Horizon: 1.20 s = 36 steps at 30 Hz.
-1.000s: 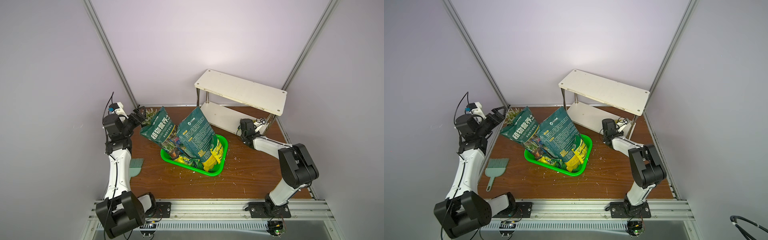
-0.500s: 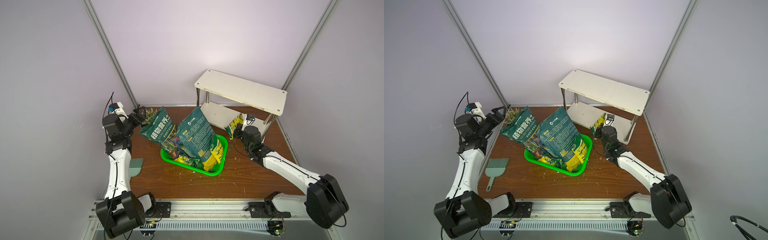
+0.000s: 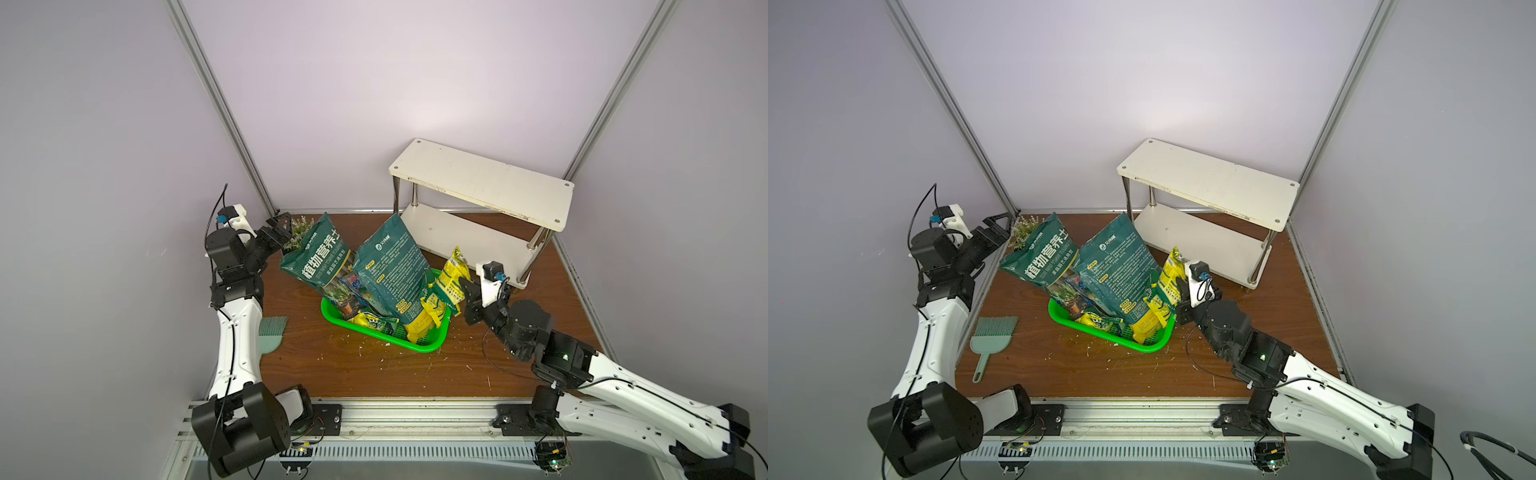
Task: Take down the fertilizer bag from the shelf
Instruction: Place the fertilizer bag in the storage box.
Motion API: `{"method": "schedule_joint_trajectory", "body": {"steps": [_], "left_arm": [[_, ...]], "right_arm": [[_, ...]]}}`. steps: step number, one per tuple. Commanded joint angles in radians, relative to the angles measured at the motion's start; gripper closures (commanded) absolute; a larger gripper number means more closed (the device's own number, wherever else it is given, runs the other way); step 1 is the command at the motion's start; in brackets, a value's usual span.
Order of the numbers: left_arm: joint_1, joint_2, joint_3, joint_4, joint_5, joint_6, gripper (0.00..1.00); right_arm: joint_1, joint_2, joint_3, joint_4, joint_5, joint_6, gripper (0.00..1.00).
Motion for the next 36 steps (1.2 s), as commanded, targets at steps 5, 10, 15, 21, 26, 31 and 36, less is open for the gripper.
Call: {"method": "schedule_joint_trajectory", "body": {"steps": [5, 10, 15, 21, 26, 31, 36], "left_arm": [[0.017, -0.012, -0.008, 0.023, 0.009, 0.017, 0.08], [0.018, -0.016, -0.009, 0.023, 0.008, 0.017, 0.07], [0.020, -0.016, -0.009, 0.024, 0.008, 0.016, 0.07], [0.020, -0.017, -0.010, 0.023, 0.008, 0.018, 0.07], [0.019, -0.015, -0.011, 0.023, 0.011, 0.016, 0.07], [0.020, -0.015, -0.010, 0.022, 0.012, 0.016, 0.07], [0.019, -0.016, -0.010, 0.022, 0.013, 0.018, 0.07]], "right_arm": [[0.315, 0.104, 0.107, -0.085, 0.314, 0.000, 1.00], [0.370, 0.167, 0.111, -0.088, 0.445, 0.042, 1.00], [0.370, 0.181, 0.082, -0.025, 0.480, 0.018, 1.00], [0.369, 0.225, 0.086, -0.048, 0.529, 0.090, 1.00], [0.369, 0.326, 0.141, -0.107, 0.558, 0.149, 1.00], [0.368, 0.458, 0.229, -0.199, 0.611, 0.237, 1.00], [0.363, 0.632, 0.327, -0.189, 0.581, 0.240, 1.00]]}}
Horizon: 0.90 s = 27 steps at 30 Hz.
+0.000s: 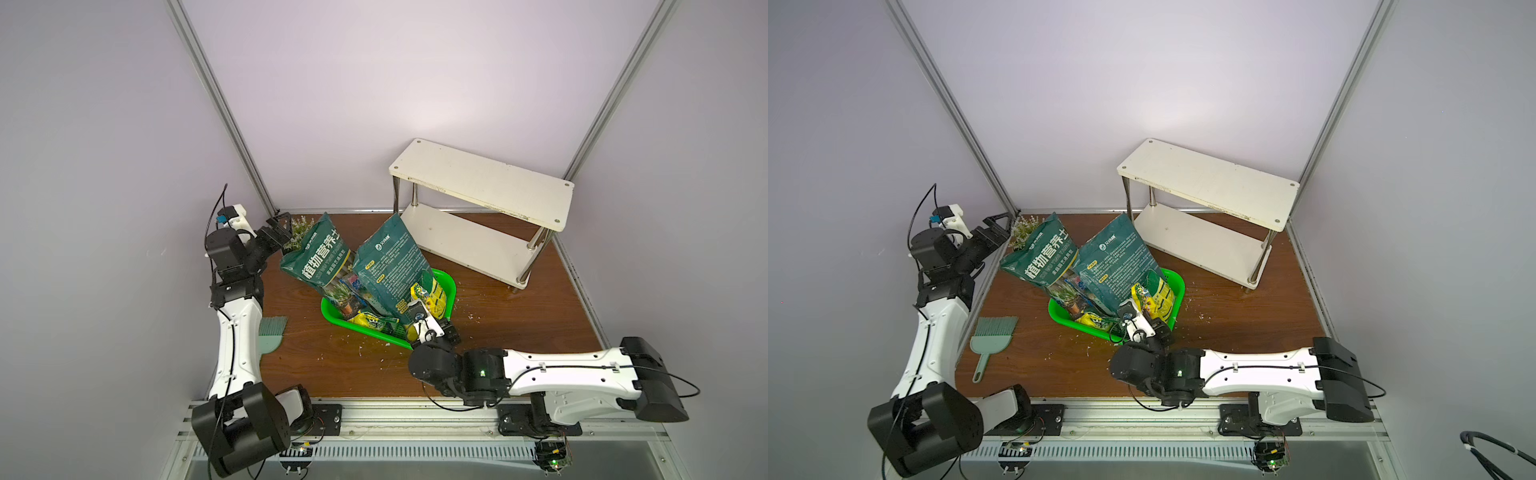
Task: Take down the fertilizer bag from the shelf
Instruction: Place the fertilizer bag in the storage box.
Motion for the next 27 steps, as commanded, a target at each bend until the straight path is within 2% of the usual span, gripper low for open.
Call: {"method": "schedule_joint_trajectory", "body": {"steps": [1, 4, 8, 12, 16, 20, 25, 27], "left_arm": [[0.019, -0.015, -0.010, 0.021, 0.014, 0.018, 0.07], [0.021, -0.015, -0.010, 0.022, 0.015, 0.016, 0.07], [0.020, -0.013, -0.010, 0.021, 0.015, 0.015, 0.07], [0.020, -0.015, -0.010, 0.022, 0.015, 0.014, 0.07], [0.021, -0.016, -0.011, 0.022, 0.016, 0.015, 0.06], [0.021, -0.011, -0.008, 0.023, 0.020, 0.009, 0.06], [0.023, -0.011, -0.010, 0.026, 0.020, 0.011, 0.06], [0.023, -0.012, -0.011, 0.026, 0.017, 0.013, 0.06]], "right_arm": [[-0.007, 0.095, 0.094, 0.048, 0.023, 0.031, 1.00], [-0.019, 0.194, 0.143, 0.092, -0.034, 0.003, 1.00], [-0.032, 0.309, 0.216, 0.092, -0.038, 0.001, 1.00], [-0.058, 0.364, 0.239, 0.114, -0.081, -0.019, 1.00], [-0.091, 0.346, 0.202, 0.126, -0.085, -0.025, 1.00], [-0.129, 0.242, 0.098, 0.160, -0.100, -0.011, 1.00], [-0.166, 0.194, 0.029, 0.314, -0.301, -0.047, 1.00], [-0.181, 0.241, 0.053, 0.337, -0.304, -0.026, 1.00]]}}
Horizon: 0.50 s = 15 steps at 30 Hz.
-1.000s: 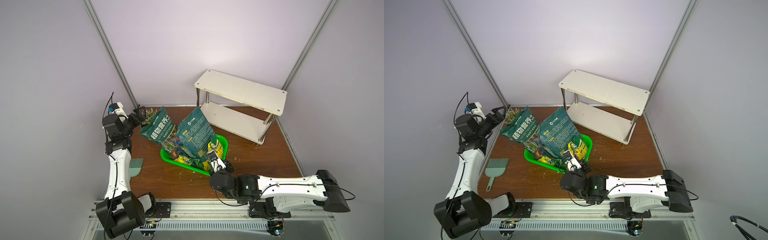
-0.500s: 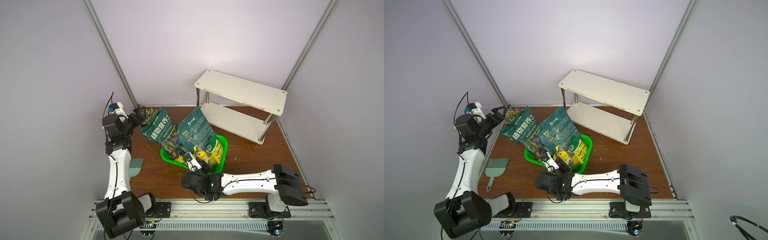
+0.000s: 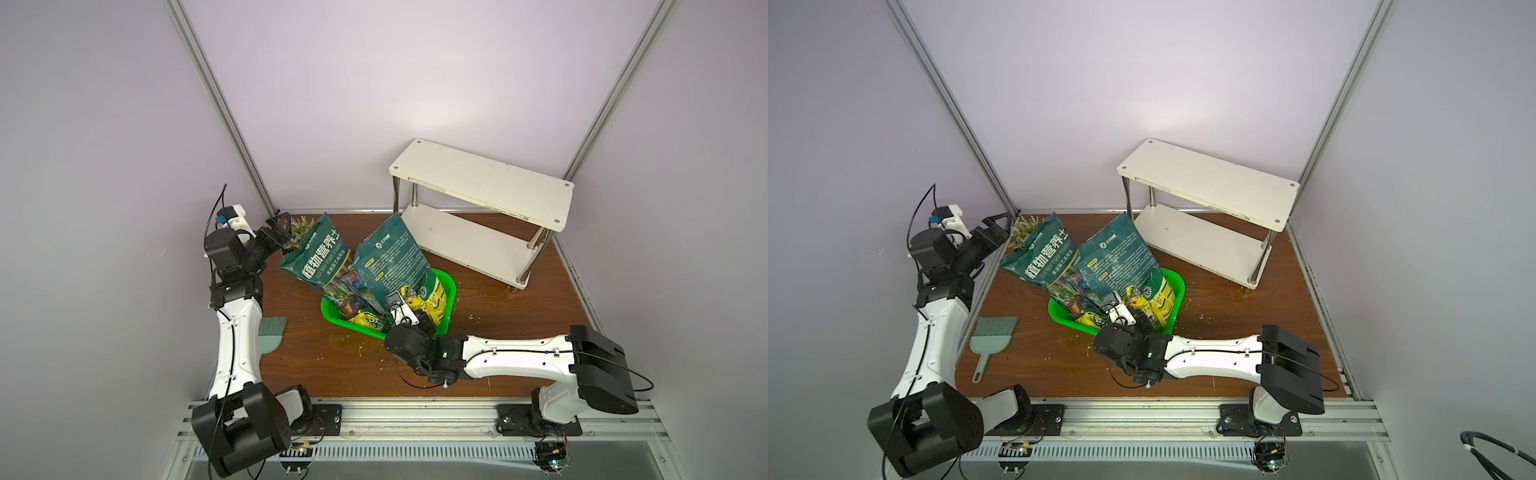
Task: Take down the fertilizer bag from the shelf
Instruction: Place the fertilizer bag in the storage box.
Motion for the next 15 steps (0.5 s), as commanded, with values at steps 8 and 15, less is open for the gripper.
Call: {"method": "schedule_joint_trajectory", "body": {"steps": [8, 15], "left_arm": [[0.018, -0.011, -0.009, 0.027, 0.024, 0.009, 0.06], [0.019, -0.014, -0.011, 0.027, 0.022, 0.010, 0.06]], "right_arm": [[-0.073, 0.236, 0.145, 0.161, 0.055, 0.121, 1.00], [-0.061, 0.262, 0.123, 0.118, 0.145, 0.133, 1.00]]}}
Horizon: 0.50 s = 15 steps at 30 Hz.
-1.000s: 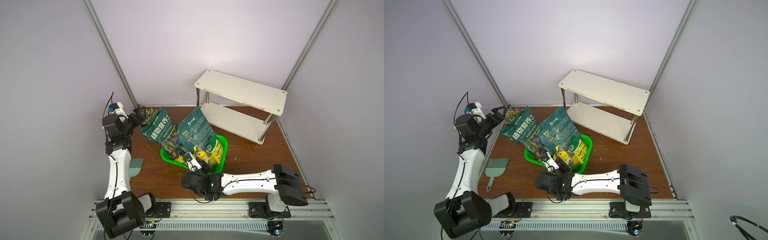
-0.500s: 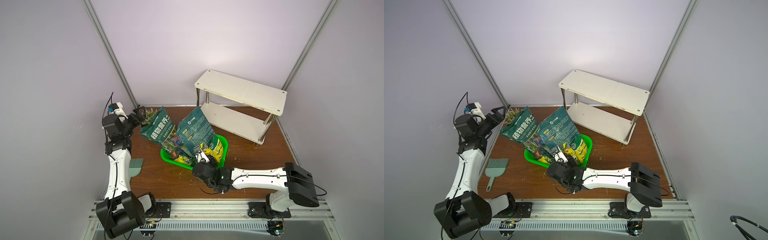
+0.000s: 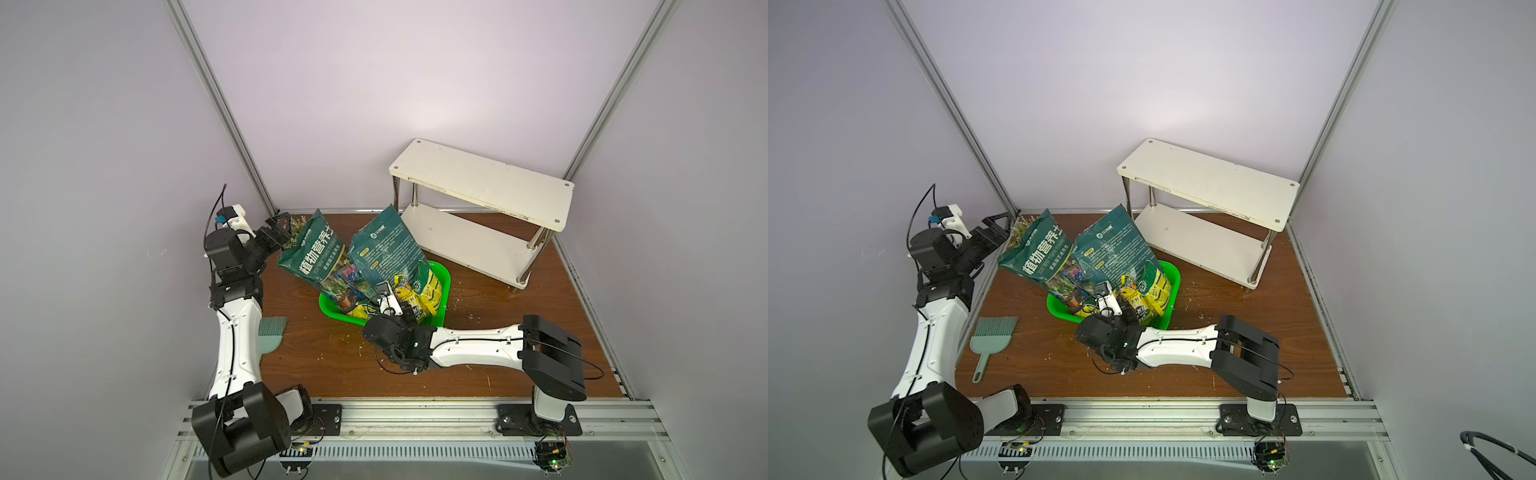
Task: Take down the fertilizer bag from the shelf
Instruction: Place the fertilizer bag in the storage box.
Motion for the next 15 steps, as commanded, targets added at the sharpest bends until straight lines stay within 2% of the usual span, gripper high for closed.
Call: {"method": "schedule_joint_trajectory", "body": {"steps": [1, 4, 7, 12, 15], "left_arm": [[0.019, -0.013, -0.010, 0.026, 0.023, 0.009, 0.06], [0.018, -0.011, -0.013, 0.027, 0.025, 0.010, 0.06], [0.018, -0.014, -0.013, 0.026, 0.024, 0.010, 0.06], [0.019, -0.011, -0.012, 0.027, 0.024, 0.010, 0.06], [0.018, -0.012, -0.013, 0.027, 0.025, 0.009, 0.06]], "right_arm": [[-0.020, -0.003, -0.065, 0.036, 0.007, 0.026, 1.00], [-0.016, -0.056, -0.142, 0.082, 0.002, -0.001, 1.00], [-0.017, -0.080, -0.170, 0.052, 0.029, -0.012, 1.00], [-0.018, -0.149, -0.255, 0.178, 0.083, -0.205, 1.00], [-0.037, -0.185, -0.323, 0.315, 0.046, -0.346, 1.00]]}}
